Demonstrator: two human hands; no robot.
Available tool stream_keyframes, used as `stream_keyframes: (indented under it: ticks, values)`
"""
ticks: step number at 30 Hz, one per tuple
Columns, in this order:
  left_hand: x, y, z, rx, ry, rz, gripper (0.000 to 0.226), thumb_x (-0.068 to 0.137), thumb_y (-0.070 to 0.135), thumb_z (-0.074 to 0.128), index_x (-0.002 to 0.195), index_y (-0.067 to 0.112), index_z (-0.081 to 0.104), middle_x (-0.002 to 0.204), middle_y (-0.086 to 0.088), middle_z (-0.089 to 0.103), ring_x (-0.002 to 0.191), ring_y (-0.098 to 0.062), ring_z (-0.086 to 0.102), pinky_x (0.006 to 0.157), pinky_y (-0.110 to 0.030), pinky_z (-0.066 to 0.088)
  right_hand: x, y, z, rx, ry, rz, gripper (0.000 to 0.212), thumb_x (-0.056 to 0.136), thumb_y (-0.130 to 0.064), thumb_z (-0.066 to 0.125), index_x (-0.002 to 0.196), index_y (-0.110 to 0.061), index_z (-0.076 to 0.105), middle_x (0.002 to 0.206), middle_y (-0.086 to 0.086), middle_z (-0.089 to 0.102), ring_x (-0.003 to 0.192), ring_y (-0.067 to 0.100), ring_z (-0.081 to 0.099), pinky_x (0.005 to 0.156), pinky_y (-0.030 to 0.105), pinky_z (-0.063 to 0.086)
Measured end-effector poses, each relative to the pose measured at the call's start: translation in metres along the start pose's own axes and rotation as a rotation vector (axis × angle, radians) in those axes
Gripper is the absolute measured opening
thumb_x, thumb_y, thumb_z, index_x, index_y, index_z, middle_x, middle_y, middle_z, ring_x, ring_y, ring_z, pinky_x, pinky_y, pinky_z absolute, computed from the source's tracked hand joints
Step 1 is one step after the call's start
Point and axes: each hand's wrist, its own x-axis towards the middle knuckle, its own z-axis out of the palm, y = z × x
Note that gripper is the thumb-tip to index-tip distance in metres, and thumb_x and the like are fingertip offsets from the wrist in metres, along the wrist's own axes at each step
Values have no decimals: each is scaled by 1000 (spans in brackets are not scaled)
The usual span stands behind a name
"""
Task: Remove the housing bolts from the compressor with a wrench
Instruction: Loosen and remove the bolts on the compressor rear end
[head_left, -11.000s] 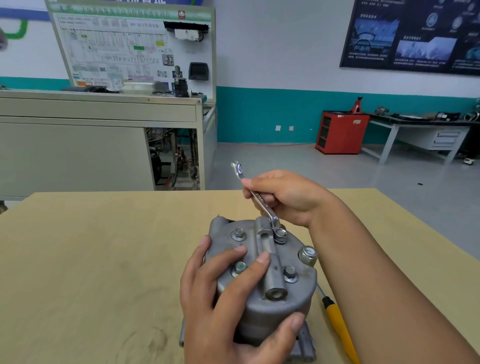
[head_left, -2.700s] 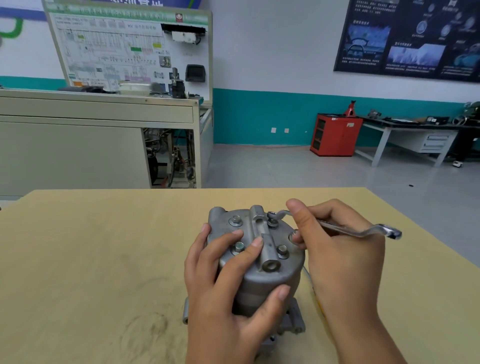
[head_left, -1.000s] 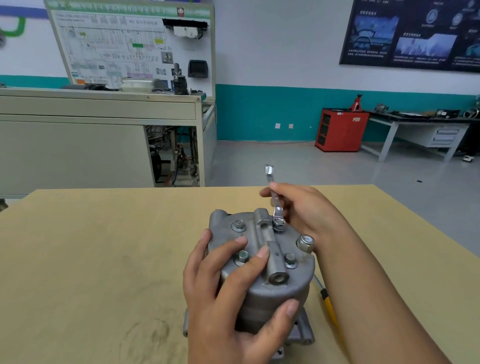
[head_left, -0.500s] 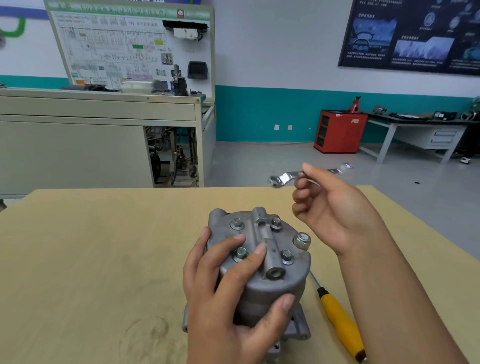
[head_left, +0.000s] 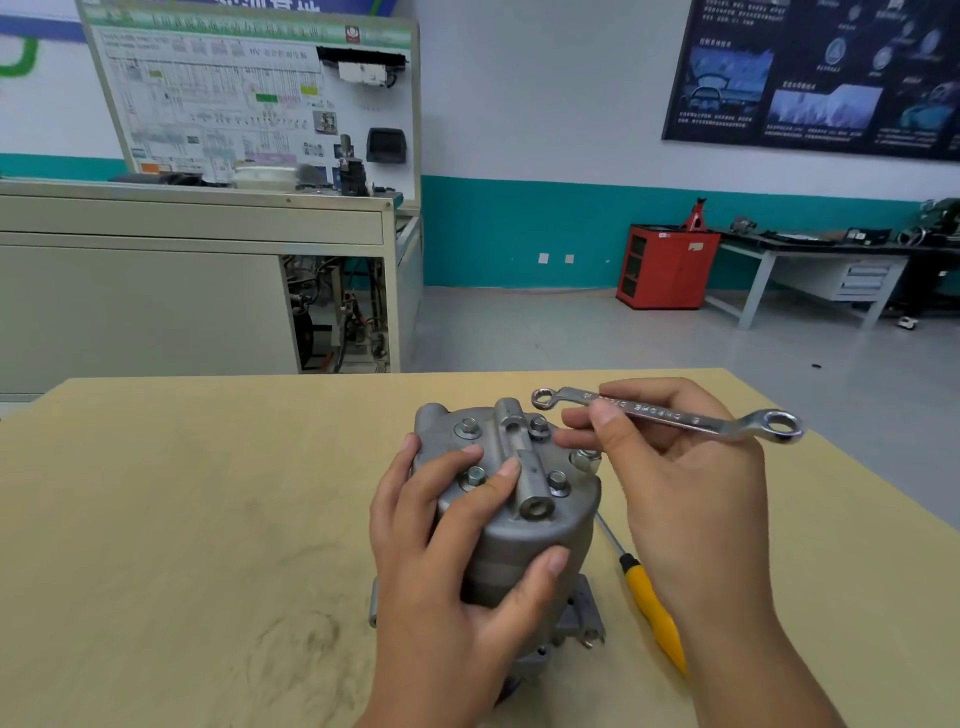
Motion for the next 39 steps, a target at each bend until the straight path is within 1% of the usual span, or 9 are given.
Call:
stream_keyframes:
  ticks: [4, 8, 13, 19, 25, 29, 32, 35, 39]
  values:
    - [0, 0, -1, -10, -8, -3, 45, 82, 63, 54, 120, 40, 52, 130, 20, 43, 141, -18, 25, 114, -23, 21, -8, 8, 3, -271, 24, -130, 8, 86, -20, 66, 79, -24, 63, 73, -13, 70, 63, 2, 68, 59, 24, 54]
    - [-1, -1, -2, -5, -9, -8, 45, 78, 57, 60, 119, 39, 54, 131, 19, 44, 142, -19, 25, 114, -25, 22, -11, 8, 0, -469, 6, -234, 13, 85, -32, 61, 75, -24, 64, 71, -12, 64, 70, 5, 61, 59, 14, 43]
    - [0, -1, -1, -1, 3, -1, 44, 83, 63, 53, 120, 38, 53, 131, 18, 44, 141, -22, 26, 114, -30, 24, -15, -3, -4, -577, -108, -316, 11, 83, -24, 58, 75, -20, 65, 71, -12, 61, 72, 10, 57, 64, 24, 42]
    - [1, 0, 2, 0, 14, 5, 45, 85, 64, 51, 120, 37, 53, 131, 14, 45, 140, -26, 28, 113, -37, 27, -17, -19, -1, -670, -233, -328, 24, 87, -32, 49, 77, -19, 67, 67, -11, 58, 66, 12, 53, 64, 28, 43]
    - [0, 0, 4, -15, 36, 1, 41, 84, 60, 54, 118, 37, 55, 131, 14, 47, 140, -27, 29, 114, -32, 25, -21, -20, 7, -799, -170, -430, 15, 79, -17, 57, 68, -12, 66, 58, -4, 59, 52, 16, 56, 52, 34, 51]
    - [0, -2, 5, -8, 36, 19, 43, 83, 62, 53, 118, 37, 55, 130, 14, 47, 139, -28, 30, 114, -31, 24, -16, -13, -9, -436, -181, -130, 11, 78, -24, 61, 75, -24, 71, 64, -8, 64, 63, 6, 60, 56, 13, 43]
    - [1, -2, 5, -5, 39, 21, 43, 84, 63, 52, 116, 36, 56, 129, 14, 47, 139, -27, 30, 114, -30, 23, -4, -6, -27, -198, -215, 40, 18, 82, -8, 69, 78, -26, 75, 59, -13, 65, 57, -3, 58, 55, 5, 40]
    - [0, -2, 5, -1, 36, 16, 43, 84, 64, 51, 116, 36, 55, 129, 15, 46, 139, -27, 30, 114, -31, 23, 13, 13, -40, 79, -236, 260, 14, 69, -7, 65, 76, -12, 76, 54, -5, 54, 54, 2, 48, 54, 12, 41]
    - [1, -2, 5, 17, 38, 38, 42, 84, 63, 51, 116, 36, 55, 129, 15, 46, 139, -27, 30, 114, -31, 24, 35, 41, -38, 483, -125, 563, 5, 68, -9, 57, 73, -9, 56, 56, -1, 45, 51, 8, 43, 53, 20, 36]
